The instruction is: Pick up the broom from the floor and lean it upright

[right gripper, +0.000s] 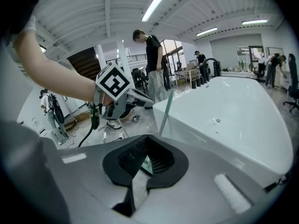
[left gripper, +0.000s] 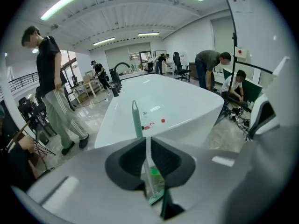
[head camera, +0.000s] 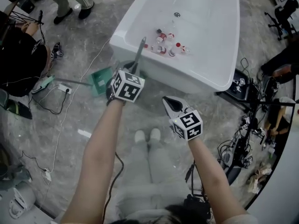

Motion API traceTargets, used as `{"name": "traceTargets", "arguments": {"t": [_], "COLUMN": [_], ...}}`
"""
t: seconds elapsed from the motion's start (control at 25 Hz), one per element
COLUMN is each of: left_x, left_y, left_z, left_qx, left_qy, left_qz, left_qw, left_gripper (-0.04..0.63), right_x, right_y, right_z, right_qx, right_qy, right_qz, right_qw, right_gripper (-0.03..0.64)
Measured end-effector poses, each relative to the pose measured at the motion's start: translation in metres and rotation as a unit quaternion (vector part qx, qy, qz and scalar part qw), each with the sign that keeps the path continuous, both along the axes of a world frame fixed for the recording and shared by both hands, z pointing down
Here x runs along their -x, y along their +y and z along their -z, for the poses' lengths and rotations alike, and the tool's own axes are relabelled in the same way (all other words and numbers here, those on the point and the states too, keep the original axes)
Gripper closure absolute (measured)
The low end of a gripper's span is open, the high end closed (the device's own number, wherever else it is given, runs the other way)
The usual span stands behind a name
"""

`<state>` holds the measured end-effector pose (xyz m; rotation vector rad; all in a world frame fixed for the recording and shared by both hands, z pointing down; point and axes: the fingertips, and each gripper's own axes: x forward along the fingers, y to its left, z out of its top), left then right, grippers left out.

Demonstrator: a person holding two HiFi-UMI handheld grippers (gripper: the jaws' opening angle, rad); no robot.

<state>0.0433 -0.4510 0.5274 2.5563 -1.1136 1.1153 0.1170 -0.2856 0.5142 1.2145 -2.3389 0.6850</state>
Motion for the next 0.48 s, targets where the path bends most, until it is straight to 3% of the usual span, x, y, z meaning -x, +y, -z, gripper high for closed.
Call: {"name": "traceTargets", "arguments": {"t": [0.2, 0.48], "left_x": [0.002, -0.006], "left_y": [0.036, 0.086], "left_z": [0.030, 0.094], "left_qx": [0.006, 0.008], "left_qy": [0.029, 0.095], "left_qz": [-0.001, -0.045], "left_qw": [0.9995, 0.9945], "left_gripper": [0.595, 0.595], "right_x": [0.005, 0.022], "right_y": [0.005, 0.010], "right_z": [0.046, 0.134], "right_qx": [-0.027, -0.097], "right_qy": [-0.006, -0.002], "right_qz": [0.008, 0.044], "right_qw": [1.000, 0.994], "right_gripper": [0.615, 0.615]}}
